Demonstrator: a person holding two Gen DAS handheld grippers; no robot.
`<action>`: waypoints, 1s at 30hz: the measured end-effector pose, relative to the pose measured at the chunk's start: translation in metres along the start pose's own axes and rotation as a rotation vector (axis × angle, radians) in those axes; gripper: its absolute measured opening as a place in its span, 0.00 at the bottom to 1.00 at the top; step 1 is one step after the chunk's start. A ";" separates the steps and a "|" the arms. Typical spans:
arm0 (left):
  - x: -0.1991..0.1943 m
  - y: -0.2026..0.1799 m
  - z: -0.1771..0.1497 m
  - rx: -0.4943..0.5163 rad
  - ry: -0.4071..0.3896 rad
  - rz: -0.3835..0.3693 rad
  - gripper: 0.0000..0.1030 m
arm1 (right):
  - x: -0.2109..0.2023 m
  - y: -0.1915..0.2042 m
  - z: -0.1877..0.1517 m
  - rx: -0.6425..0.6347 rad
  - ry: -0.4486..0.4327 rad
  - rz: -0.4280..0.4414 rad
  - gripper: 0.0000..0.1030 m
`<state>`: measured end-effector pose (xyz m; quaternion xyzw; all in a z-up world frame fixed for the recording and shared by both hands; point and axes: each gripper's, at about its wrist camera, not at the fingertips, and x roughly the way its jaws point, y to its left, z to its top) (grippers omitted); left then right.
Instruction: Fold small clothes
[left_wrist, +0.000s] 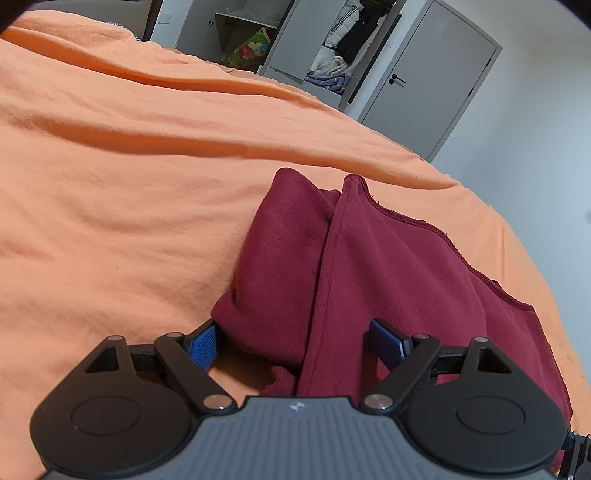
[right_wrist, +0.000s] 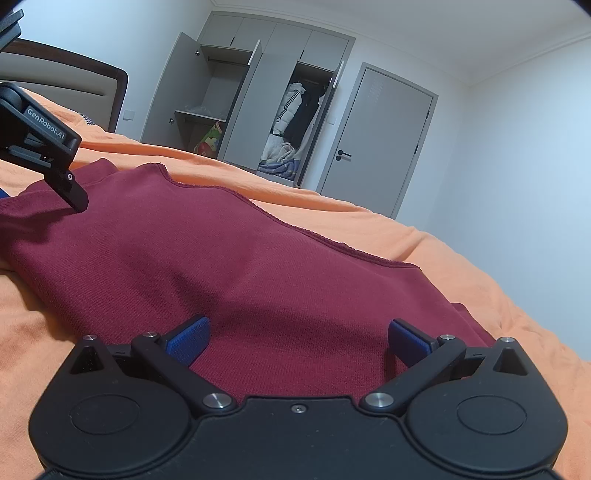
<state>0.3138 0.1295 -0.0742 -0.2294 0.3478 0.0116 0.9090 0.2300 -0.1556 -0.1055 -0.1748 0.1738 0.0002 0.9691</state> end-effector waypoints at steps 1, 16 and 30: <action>-0.001 0.000 0.000 -0.002 -0.001 0.001 0.85 | 0.000 0.000 0.000 0.000 0.000 0.000 1.00; -0.013 -0.002 0.006 -0.055 -0.017 0.019 0.26 | 0.001 0.001 -0.001 0.000 -0.002 -0.001 1.00; -0.055 -0.092 0.033 0.207 -0.146 -0.121 0.16 | 0.003 -0.029 0.017 0.088 0.042 0.087 1.00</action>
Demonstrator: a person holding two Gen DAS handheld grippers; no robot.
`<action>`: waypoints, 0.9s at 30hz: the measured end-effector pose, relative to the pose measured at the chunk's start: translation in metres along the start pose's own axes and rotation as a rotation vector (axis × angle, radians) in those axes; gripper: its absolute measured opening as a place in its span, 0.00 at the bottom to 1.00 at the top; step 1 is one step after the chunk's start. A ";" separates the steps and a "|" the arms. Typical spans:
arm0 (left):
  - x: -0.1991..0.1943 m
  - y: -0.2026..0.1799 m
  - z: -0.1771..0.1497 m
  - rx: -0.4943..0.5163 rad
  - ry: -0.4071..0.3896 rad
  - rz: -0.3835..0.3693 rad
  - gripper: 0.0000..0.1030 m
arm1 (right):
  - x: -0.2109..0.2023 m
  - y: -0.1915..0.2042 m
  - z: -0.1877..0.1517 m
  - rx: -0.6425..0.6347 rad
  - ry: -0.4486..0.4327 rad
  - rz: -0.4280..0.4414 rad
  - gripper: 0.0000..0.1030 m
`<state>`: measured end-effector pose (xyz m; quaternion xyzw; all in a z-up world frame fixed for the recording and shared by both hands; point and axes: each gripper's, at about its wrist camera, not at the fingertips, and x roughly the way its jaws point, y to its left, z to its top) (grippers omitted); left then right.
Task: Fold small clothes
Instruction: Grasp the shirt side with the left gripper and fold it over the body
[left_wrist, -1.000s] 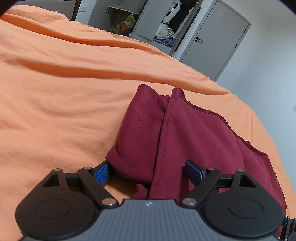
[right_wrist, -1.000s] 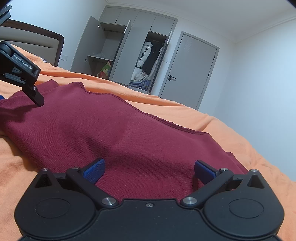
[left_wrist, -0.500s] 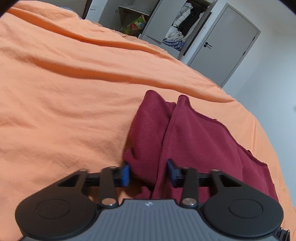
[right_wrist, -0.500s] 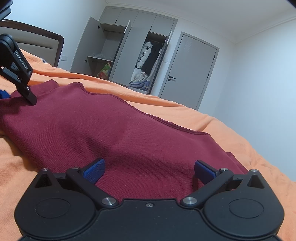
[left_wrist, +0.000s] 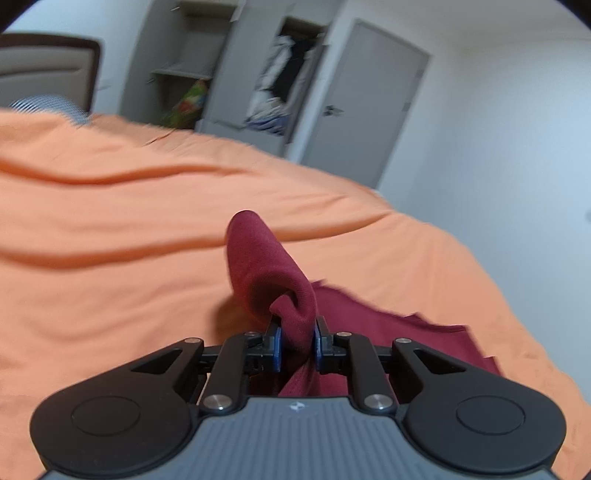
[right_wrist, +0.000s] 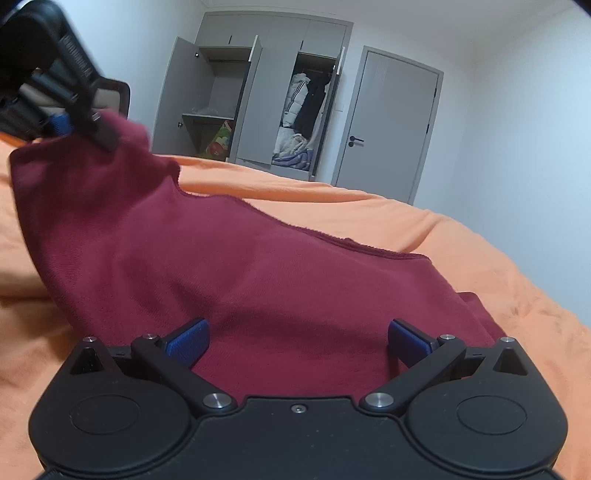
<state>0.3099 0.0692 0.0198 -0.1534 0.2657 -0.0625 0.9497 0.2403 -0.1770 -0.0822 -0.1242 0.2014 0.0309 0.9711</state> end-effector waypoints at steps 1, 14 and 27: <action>0.000 -0.011 0.005 0.020 -0.008 -0.023 0.16 | -0.001 -0.003 0.002 -0.002 0.001 -0.009 1.00; 0.049 -0.198 -0.013 0.331 0.067 -0.329 0.14 | -0.044 -0.088 -0.012 -0.019 0.071 -0.236 1.00; 0.112 -0.243 -0.083 0.414 0.300 -0.367 0.33 | -0.064 -0.135 -0.056 0.146 0.164 -0.335 1.00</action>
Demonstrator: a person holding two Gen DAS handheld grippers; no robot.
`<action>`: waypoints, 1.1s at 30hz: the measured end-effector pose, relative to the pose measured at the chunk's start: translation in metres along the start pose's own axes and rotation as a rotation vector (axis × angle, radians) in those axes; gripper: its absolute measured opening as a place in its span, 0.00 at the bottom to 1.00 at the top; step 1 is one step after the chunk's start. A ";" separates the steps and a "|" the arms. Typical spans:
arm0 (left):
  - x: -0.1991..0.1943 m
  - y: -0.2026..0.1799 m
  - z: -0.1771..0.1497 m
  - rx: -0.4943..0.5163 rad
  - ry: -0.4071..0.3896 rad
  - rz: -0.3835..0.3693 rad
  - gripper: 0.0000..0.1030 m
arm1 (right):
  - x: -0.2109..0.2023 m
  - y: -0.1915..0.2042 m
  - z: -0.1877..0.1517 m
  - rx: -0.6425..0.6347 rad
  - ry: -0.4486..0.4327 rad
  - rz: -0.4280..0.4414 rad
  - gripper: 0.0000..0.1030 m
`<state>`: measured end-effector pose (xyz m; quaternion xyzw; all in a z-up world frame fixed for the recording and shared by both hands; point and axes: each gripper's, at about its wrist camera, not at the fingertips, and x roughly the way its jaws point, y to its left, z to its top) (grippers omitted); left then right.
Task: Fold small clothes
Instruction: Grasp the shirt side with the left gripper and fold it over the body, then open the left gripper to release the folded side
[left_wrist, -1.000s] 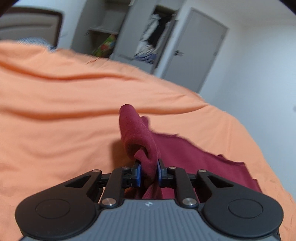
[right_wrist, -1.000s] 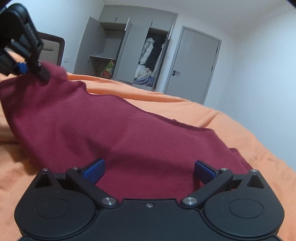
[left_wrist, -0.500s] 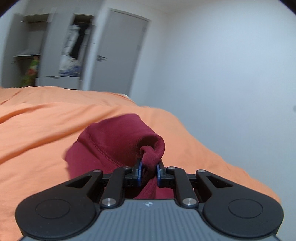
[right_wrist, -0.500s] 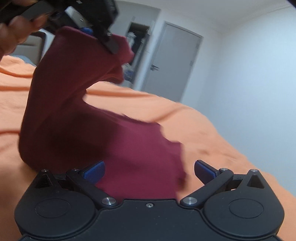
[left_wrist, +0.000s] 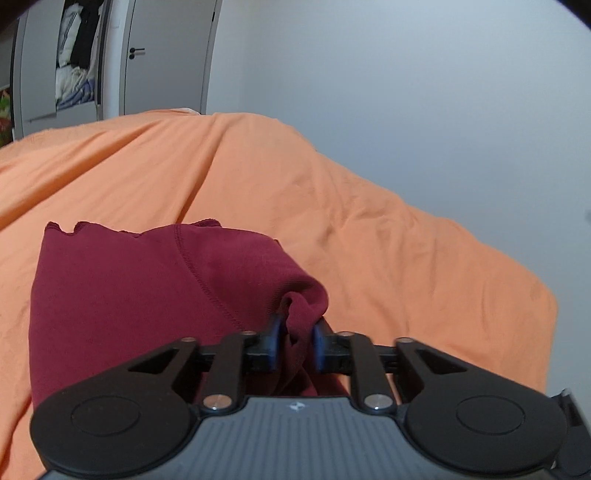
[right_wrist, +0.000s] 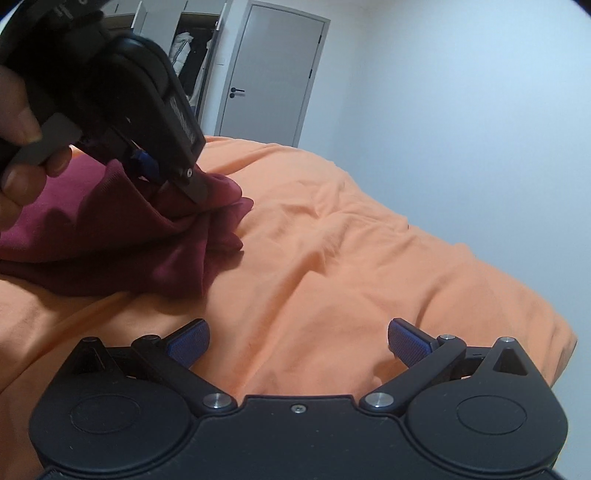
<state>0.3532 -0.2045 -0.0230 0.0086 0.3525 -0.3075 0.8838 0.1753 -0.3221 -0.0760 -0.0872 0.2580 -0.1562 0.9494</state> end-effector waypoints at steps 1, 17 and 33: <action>-0.003 0.001 0.000 -0.014 -0.002 -0.020 0.52 | -0.001 0.000 -0.003 0.004 0.003 0.001 1.00; -0.086 0.055 -0.010 -0.203 -0.150 0.098 0.99 | -0.017 -0.009 0.001 0.071 -0.039 0.014 0.99; -0.095 0.143 -0.069 -0.413 -0.039 0.324 0.99 | 0.013 -0.006 0.079 0.396 -0.021 0.361 1.00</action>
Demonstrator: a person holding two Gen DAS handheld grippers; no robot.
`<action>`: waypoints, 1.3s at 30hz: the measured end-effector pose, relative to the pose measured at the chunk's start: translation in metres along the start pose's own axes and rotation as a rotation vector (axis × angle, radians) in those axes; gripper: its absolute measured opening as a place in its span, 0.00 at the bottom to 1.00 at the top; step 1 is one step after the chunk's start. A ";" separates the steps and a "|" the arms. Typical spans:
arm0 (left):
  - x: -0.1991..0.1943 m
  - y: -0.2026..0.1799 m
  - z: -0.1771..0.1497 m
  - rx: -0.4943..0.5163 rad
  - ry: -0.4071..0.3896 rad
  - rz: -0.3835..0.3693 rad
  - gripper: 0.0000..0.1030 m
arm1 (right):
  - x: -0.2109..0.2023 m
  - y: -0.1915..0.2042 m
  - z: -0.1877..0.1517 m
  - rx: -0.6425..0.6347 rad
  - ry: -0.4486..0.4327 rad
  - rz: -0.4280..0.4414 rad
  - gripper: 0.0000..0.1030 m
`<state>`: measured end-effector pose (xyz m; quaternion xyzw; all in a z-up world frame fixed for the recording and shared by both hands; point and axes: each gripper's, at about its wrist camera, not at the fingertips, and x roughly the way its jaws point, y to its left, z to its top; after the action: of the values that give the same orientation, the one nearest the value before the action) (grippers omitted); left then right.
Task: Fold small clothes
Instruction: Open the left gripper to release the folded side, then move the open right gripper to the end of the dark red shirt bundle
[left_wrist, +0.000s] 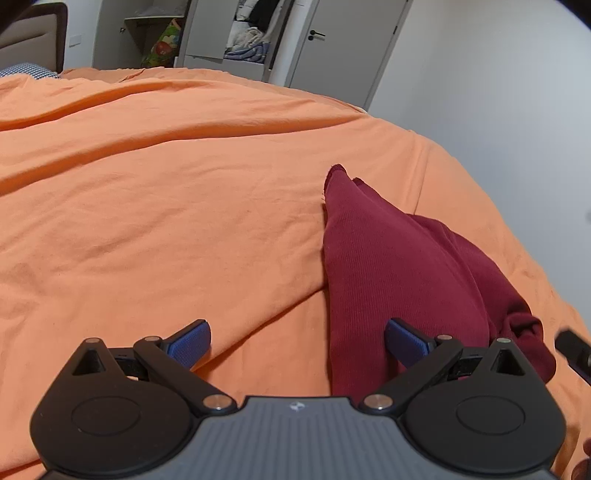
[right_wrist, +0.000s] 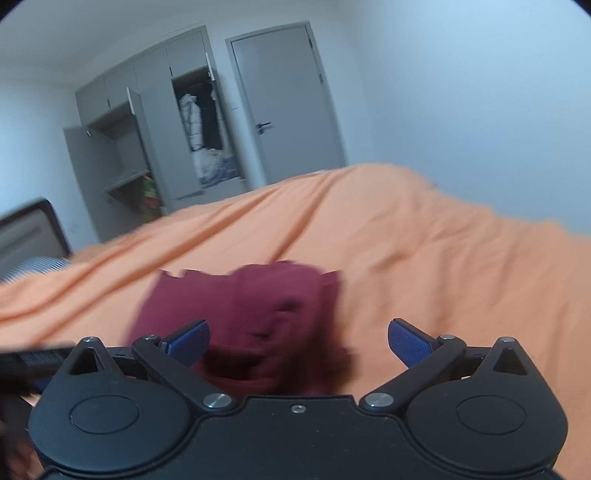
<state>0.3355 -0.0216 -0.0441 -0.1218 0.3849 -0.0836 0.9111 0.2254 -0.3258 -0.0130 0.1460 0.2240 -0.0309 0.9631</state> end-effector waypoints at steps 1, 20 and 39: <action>-0.001 -0.002 -0.001 0.005 0.002 -0.001 0.99 | 0.002 0.004 0.000 0.025 0.009 0.029 1.00; -0.005 -0.005 -0.004 0.014 0.009 -0.042 1.00 | -0.013 0.001 -0.034 0.113 0.095 0.044 0.07; 0.010 -0.013 -0.013 0.049 0.073 -0.046 1.00 | -0.005 -0.015 -0.010 0.079 0.033 0.066 0.98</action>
<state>0.3321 -0.0388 -0.0556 -0.1049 0.4127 -0.1182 0.8971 0.2149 -0.3370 -0.0229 0.1918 0.2332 -0.0054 0.9533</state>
